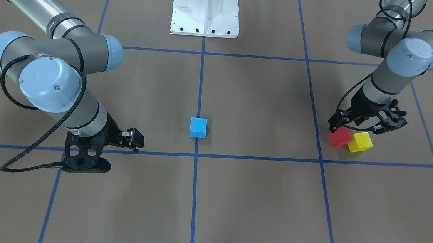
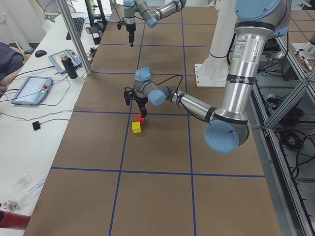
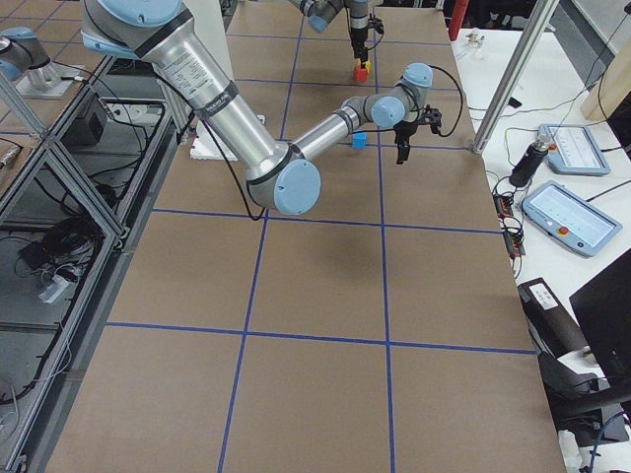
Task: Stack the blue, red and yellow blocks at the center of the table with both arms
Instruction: 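Lower the left gripper onto the red cube and grasp it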
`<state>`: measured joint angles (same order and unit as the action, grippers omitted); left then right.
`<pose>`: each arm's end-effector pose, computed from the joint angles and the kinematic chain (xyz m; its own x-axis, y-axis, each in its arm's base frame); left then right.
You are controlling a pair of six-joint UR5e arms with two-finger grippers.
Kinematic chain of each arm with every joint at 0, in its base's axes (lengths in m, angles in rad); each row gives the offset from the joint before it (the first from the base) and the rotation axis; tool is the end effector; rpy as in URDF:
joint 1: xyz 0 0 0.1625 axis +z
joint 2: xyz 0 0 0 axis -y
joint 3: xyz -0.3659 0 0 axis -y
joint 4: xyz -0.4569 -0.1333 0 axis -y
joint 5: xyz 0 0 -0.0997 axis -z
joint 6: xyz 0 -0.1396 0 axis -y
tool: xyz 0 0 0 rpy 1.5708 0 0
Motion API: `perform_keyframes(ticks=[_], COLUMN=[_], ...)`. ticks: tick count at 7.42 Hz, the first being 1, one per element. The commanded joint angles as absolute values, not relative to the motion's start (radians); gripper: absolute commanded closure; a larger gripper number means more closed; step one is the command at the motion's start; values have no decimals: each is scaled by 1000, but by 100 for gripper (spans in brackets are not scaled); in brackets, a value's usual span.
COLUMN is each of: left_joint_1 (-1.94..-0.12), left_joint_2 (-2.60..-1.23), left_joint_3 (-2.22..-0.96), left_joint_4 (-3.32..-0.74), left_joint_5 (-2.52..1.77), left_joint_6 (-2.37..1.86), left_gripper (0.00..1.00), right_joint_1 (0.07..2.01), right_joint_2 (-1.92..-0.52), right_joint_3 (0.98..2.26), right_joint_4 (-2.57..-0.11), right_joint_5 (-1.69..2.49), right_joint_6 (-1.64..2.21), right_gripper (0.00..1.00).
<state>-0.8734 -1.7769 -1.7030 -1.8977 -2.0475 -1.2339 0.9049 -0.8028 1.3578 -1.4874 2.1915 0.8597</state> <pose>0.3714 -0.5510 0.4051 0.6419 -0.3088 -0.7019 0.3041 0.9428 -0.1367 -0.4472 -0.6536 0.2167 0.6536 -0.0274 0.7563 0.0013 0.9994 0.0351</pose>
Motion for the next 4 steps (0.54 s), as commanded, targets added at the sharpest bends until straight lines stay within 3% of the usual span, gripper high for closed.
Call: perform_keyframes(ticks=[1, 4], left_joint_1=[-845, -847], left_joint_2=[-1799, -1773], left_joint_3=[-1666, -1667], left_joint_4=[-1898, -1896], left_joint_5=[-2045, -2046], left_joint_6=[-1227, -1143], left_gripper=[1, 1], right_joint_1=[905, 905], right_joint_2=[-813, -818], right_joint_3=[1351, 1351], right_joint_4=[-1485, -1485], right_joint_5=[2187, 2189], right_joint_6=[832, 830], right_gripper=[1, 1])
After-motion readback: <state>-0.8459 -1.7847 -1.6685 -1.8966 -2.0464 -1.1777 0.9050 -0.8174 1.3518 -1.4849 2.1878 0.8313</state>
